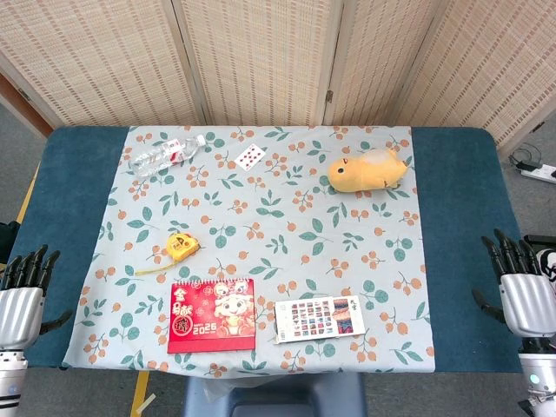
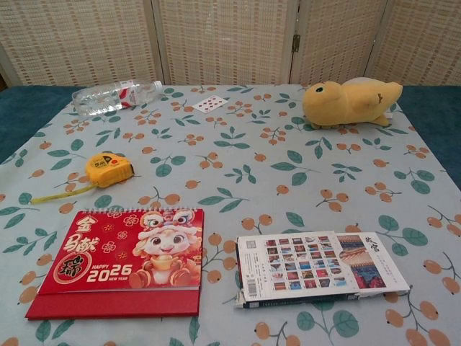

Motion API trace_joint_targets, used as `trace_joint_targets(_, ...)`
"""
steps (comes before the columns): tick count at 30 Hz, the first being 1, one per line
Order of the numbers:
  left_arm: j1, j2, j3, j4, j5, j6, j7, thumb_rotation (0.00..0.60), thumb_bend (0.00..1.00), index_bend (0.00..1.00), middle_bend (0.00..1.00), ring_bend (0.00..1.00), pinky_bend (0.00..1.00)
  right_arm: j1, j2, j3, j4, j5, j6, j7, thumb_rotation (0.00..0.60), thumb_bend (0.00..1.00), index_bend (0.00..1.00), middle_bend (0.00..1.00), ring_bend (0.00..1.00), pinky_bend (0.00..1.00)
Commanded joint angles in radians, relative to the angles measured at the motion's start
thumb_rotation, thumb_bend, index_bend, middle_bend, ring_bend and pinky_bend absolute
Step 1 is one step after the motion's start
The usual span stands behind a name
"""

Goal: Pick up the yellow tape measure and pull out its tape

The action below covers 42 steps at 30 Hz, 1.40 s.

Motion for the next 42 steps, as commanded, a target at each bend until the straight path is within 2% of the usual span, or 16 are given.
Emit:
trace_joint_targets(1,-0.003,-0.004,-0.001,0.001,-0.007,-0.008,0.009,0.600,0.17,0.03,0.00,0.03,0.00,0.005,-0.001,0.000,0.001,0.005,-0.010,0.006,0.600,0.33,0.00,0.02,0.08,0.00)
trace_joint_targets(14,-0.028,-0.006,-0.009,-0.008,-0.003,-0.030,0.020,0.600,0.17,0.04,0.00,0.04,0.00,-0.002,0.006,0.002,0.000,0.008,0.002,0.013,0.600,0.33,0.00,0.03,0.08,0.00)
trace_joint_targets(23,-0.104,-0.006,-0.042,0.001,0.010,-0.103,-0.007,0.600,0.17,0.06,0.03,0.06,0.00,-0.008,0.014,0.007,-0.010,0.009,0.017,0.010,0.600,0.33,0.00,0.03,0.08,0.00)
trace_joint_targets(35,-0.296,-0.095,-0.109,0.075,-0.038,-0.326,-0.074,0.600,0.17,0.08,0.06,0.09,0.00,-0.008,0.041,0.016,-0.045,0.019,0.022,-0.025,0.600,0.33,0.00,0.03,0.09,0.00)
trace_joint_targets(42,-0.420,-0.194,-0.126,0.190,-0.075,-0.473,-0.090,0.600,0.17,0.08,0.06,0.09,0.00,-0.004,0.045,0.016,-0.056,0.030,0.011,-0.037,0.600,0.33,0.00,0.03,0.09,0.00)
